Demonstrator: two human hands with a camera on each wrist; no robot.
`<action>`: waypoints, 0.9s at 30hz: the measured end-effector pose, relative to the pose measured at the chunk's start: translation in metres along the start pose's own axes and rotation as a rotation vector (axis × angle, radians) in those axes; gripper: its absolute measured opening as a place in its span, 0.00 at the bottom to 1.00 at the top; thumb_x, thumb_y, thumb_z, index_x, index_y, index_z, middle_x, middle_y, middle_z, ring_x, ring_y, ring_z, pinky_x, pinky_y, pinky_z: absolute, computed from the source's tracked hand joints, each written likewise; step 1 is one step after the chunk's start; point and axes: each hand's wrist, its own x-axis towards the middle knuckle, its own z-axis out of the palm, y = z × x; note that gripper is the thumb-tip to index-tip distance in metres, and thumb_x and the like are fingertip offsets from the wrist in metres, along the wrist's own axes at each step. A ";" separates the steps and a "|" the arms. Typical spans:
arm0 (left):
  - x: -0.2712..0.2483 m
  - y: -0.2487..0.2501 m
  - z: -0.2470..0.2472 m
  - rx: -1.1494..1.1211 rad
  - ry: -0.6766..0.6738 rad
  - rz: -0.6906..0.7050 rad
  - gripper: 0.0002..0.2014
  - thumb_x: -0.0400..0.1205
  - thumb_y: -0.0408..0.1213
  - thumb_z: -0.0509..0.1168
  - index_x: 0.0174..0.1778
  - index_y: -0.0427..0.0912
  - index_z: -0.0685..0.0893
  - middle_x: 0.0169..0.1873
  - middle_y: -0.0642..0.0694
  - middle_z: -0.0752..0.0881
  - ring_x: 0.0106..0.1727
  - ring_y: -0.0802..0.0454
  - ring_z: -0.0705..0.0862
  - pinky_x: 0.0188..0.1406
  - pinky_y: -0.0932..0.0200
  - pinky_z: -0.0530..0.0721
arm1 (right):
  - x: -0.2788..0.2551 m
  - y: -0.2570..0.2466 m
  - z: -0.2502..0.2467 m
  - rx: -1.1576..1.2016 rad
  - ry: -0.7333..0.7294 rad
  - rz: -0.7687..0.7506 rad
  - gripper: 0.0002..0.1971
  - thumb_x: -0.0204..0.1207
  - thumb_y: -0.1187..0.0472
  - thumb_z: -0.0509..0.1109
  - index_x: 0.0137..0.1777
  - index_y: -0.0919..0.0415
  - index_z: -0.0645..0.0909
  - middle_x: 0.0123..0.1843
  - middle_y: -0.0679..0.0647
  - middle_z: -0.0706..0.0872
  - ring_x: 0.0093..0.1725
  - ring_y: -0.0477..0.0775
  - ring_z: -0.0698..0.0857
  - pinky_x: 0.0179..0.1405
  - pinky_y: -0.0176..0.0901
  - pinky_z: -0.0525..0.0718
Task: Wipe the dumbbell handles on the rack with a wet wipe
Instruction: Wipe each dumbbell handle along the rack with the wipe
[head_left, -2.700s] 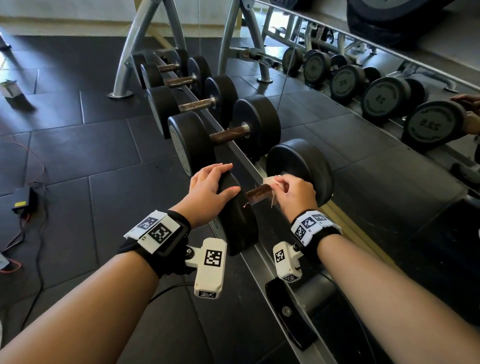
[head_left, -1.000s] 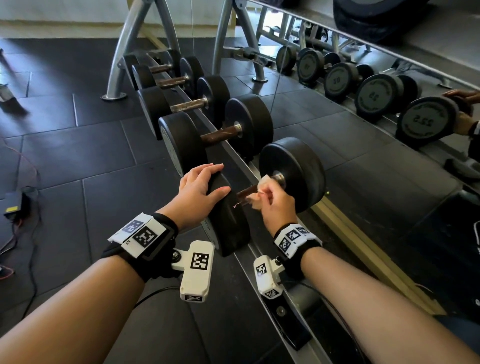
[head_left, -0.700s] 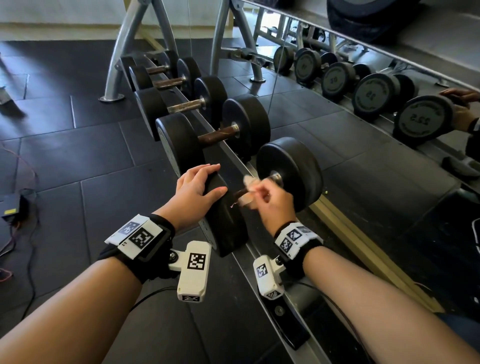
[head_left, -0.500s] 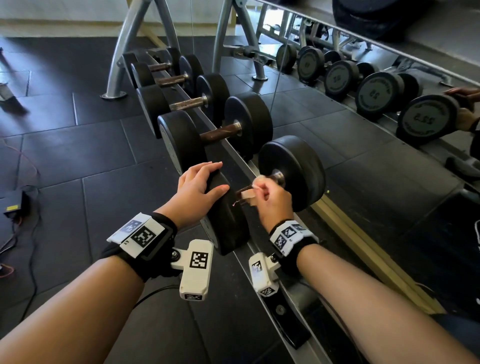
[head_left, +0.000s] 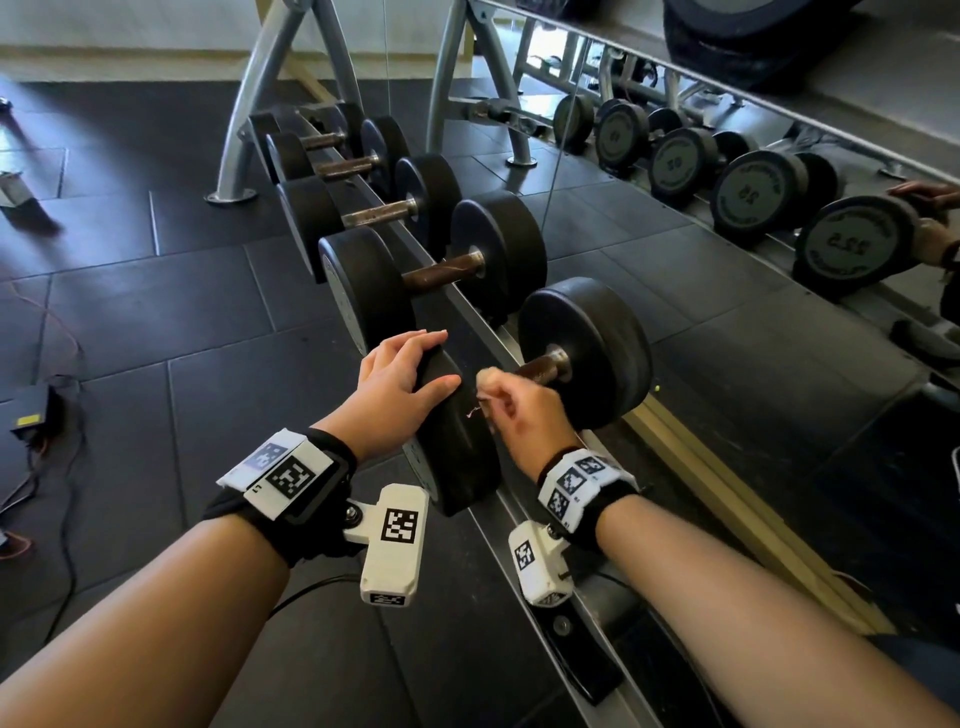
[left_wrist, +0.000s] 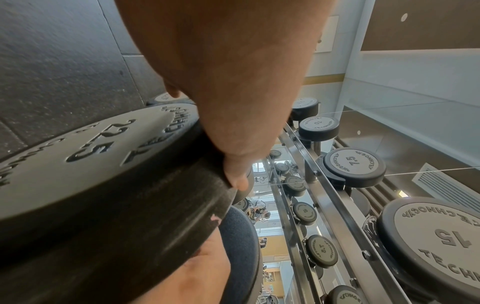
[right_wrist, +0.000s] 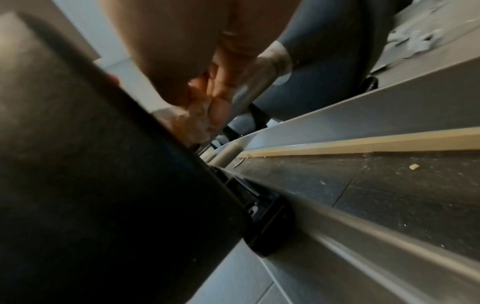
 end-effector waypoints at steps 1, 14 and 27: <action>0.000 0.000 0.000 0.000 0.005 0.000 0.28 0.86 0.49 0.62 0.82 0.61 0.61 0.81 0.54 0.59 0.83 0.48 0.50 0.82 0.42 0.55 | -0.001 -0.002 0.002 0.013 -0.043 -0.039 0.07 0.83 0.60 0.66 0.54 0.46 0.82 0.51 0.40 0.87 0.52 0.36 0.85 0.55 0.28 0.82; 0.001 -0.001 0.002 0.000 0.015 0.010 0.28 0.86 0.49 0.63 0.82 0.61 0.62 0.81 0.54 0.59 0.83 0.48 0.50 0.82 0.42 0.54 | -0.005 -0.001 -0.006 0.081 0.097 0.107 0.08 0.85 0.60 0.65 0.53 0.43 0.80 0.54 0.42 0.85 0.56 0.39 0.85 0.59 0.35 0.83; 0.001 -0.002 0.000 -0.008 -0.005 0.014 0.27 0.86 0.49 0.62 0.82 0.62 0.63 0.81 0.56 0.58 0.83 0.48 0.49 0.82 0.41 0.54 | -0.002 0.021 -0.022 -0.101 0.306 0.319 0.01 0.85 0.60 0.65 0.53 0.54 0.75 0.44 0.48 0.84 0.47 0.51 0.88 0.39 0.40 0.86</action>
